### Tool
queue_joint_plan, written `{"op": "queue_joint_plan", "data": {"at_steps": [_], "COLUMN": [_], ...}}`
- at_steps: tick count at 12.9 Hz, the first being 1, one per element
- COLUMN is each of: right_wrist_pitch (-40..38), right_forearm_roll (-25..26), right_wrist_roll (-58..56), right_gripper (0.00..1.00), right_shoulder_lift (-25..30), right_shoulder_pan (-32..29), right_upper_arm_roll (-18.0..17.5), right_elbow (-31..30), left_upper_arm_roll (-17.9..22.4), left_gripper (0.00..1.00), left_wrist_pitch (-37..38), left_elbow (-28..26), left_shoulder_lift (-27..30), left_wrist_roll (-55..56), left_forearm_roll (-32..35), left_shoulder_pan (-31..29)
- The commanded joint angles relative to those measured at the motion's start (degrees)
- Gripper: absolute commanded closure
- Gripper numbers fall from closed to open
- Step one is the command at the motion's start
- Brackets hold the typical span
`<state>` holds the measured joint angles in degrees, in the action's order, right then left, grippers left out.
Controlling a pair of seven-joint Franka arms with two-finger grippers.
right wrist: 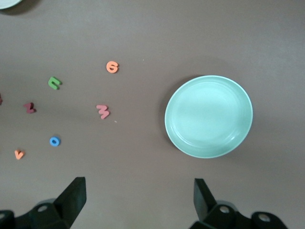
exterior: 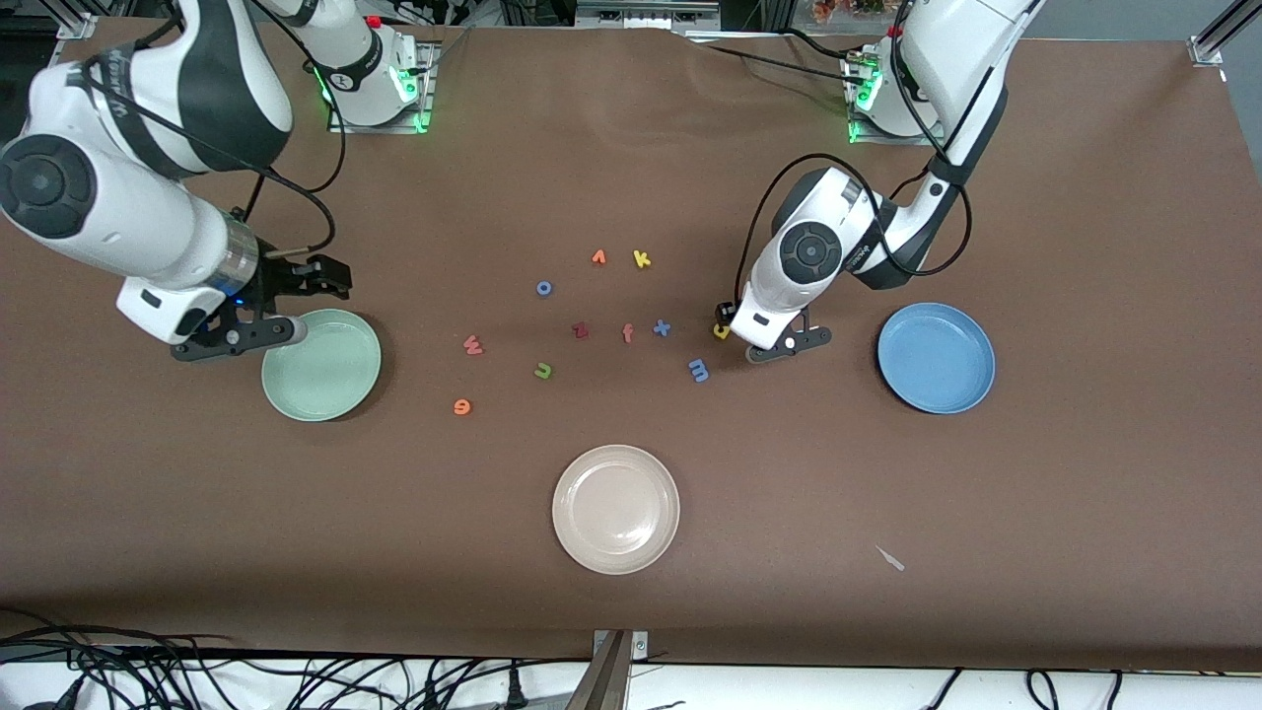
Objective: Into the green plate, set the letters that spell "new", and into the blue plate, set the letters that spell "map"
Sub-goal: 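Grasp the teal p with the left gripper while the right gripper grasps pink 3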
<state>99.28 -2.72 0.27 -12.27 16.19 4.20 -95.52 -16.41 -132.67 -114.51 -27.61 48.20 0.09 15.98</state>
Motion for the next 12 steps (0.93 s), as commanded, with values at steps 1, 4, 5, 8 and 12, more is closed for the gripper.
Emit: {"op": "queue_joint_plan", "data": {"at_steps": [1,4,5,8,12], "right_wrist_pitch": [4.85,14.68,17.85,27.17,35.98], "right_forearm_roll": [-0.89,-0.80,-0.80,-0.54,-0.36], "right_wrist_roll": [3.94,4.65,4.65,4.65,4.57], "right_gripper": [0.00,0.00,0.00,0.00,0.00], "right_shoulder_lift": [0.85,1.29,1.29,0.94,-2.21], "right_shoulder_pan": [2.17,3.85,3.85,3.94,4.03], "right_upper_arm_roll": [0.11,0.02,-0.50,-1.91,-3.49], "right_elbow": [-4.40,-12.47,-14.67,-21.09,-25.42], "left_upper_arm_roll": [0.15,0.15,0.15,0.06,0.06], "left_gripper": [0.26,0.30,0.35,0.35,0.38], "left_wrist_pitch": [-0.66,-0.66,-0.66,-0.66,-2.50], "left_elbow": [-0.98,-0.89,-0.63,-0.45,-0.72], "left_shoulder_lift": [0.11,-0.86,-1.12,-1.13,-2.17], "left_wrist_roll": [-0.38,-0.82,-0.82,0.06,-0.65], "left_forearm_roll": [1.40,2.54,2.54,2.46,2.46], "left_shoulder_pan": [-0.07,-0.60,-0.69,0.02,1.07]}}
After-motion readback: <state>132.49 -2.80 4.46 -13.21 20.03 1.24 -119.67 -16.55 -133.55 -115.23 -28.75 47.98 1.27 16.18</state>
